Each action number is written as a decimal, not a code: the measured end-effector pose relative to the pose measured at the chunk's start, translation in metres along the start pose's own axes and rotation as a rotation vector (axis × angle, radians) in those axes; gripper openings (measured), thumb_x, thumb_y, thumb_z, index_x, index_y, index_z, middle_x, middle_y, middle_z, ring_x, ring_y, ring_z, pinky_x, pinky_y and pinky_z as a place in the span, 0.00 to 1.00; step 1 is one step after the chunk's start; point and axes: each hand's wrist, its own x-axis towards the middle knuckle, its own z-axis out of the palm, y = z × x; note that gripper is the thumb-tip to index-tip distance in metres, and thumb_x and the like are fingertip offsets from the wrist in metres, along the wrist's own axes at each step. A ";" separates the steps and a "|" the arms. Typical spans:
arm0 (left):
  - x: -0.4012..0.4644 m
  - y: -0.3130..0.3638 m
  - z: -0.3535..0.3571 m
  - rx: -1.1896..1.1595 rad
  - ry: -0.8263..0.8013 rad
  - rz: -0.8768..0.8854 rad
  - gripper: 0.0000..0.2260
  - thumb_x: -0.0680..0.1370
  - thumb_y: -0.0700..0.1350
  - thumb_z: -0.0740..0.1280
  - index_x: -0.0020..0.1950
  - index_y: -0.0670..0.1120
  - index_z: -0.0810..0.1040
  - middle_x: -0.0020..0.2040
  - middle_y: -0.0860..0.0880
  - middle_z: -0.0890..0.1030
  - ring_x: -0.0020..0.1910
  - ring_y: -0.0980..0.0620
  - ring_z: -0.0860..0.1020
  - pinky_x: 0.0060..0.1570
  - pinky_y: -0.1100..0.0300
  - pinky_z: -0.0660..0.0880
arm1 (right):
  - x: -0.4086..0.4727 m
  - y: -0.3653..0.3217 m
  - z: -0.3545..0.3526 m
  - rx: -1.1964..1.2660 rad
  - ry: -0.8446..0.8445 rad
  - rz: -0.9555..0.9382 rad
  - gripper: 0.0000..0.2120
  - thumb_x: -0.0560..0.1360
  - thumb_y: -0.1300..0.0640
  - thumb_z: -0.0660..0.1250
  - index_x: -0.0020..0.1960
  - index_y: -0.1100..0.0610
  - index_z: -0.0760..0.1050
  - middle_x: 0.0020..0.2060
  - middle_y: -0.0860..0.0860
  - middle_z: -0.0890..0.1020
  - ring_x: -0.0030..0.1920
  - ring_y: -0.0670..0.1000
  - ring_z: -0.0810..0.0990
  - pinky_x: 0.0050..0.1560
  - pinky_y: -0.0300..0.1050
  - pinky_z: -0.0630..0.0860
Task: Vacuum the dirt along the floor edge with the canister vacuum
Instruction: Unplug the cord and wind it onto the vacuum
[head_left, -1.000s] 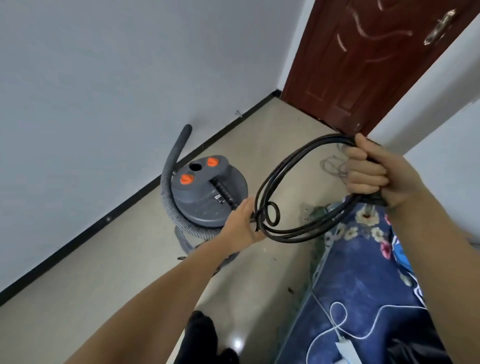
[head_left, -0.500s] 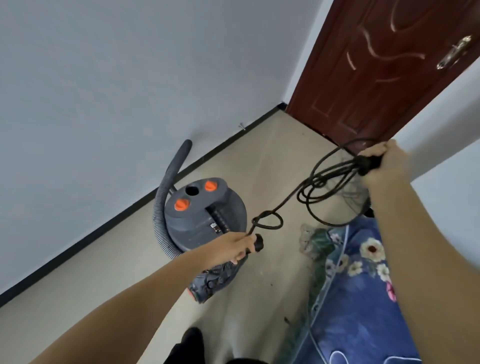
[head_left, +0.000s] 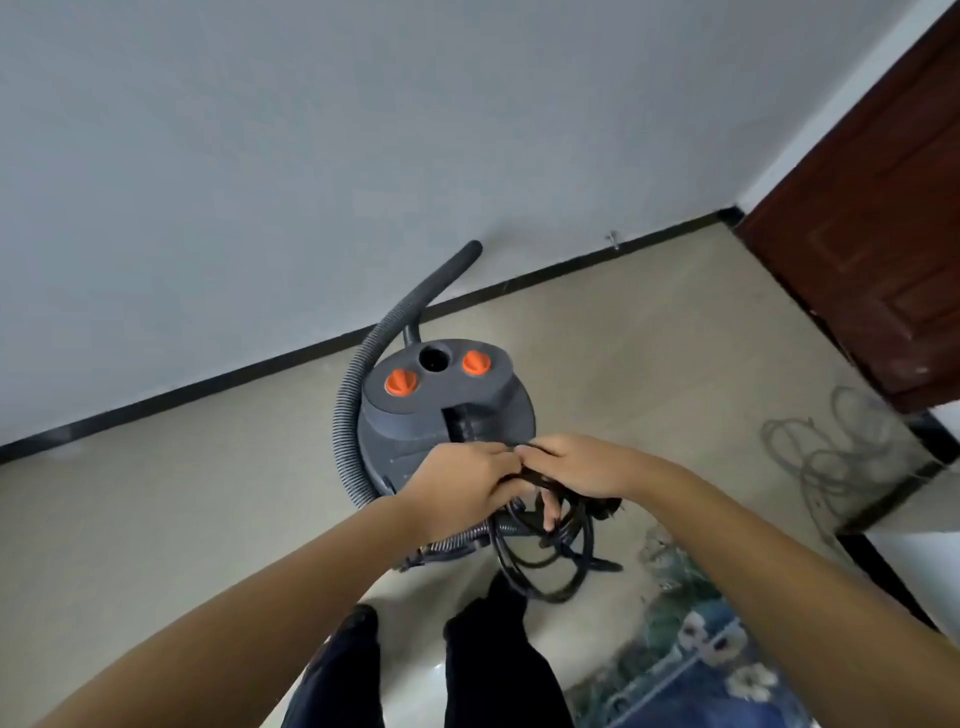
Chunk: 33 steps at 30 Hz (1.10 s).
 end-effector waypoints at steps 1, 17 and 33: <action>0.000 -0.005 0.008 -0.047 0.119 -0.063 0.20 0.76 0.60 0.59 0.48 0.45 0.80 0.44 0.49 0.78 0.43 0.49 0.78 0.36 0.54 0.76 | 0.004 0.002 -0.009 0.040 -0.095 -0.011 0.20 0.83 0.45 0.51 0.43 0.58 0.71 0.25 0.49 0.79 0.33 0.50 0.83 0.44 0.45 0.75; 0.089 -0.029 0.082 -1.279 0.665 -1.221 0.08 0.80 0.40 0.59 0.54 0.39 0.75 0.44 0.44 0.81 0.42 0.49 0.79 0.42 0.57 0.78 | 0.117 0.045 -0.066 -0.055 0.178 -0.115 0.23 0.70 0.46 0.73 0.61 0.50 0.71 0.53 0.46 0.80 0.54 0.47 0.78 0.57 0.46 0.75; 0.081 -0.017 0.149 -2.044 0.970 -1.192 0.14 0.79 0.39 0.60 0.63 0.35 0.73 0.60 0.34 0.77 0.59 0.39 0.77 0.59 0.46 0.75 | 0.155 0.115 -0.017 0.249 -0.172 0.151 0.15 0.72 0.56 0.74 0.57 0.52 0.75 0.47 0.51 0.84 0.46 0.52 0.84 0.45 0.53 0.82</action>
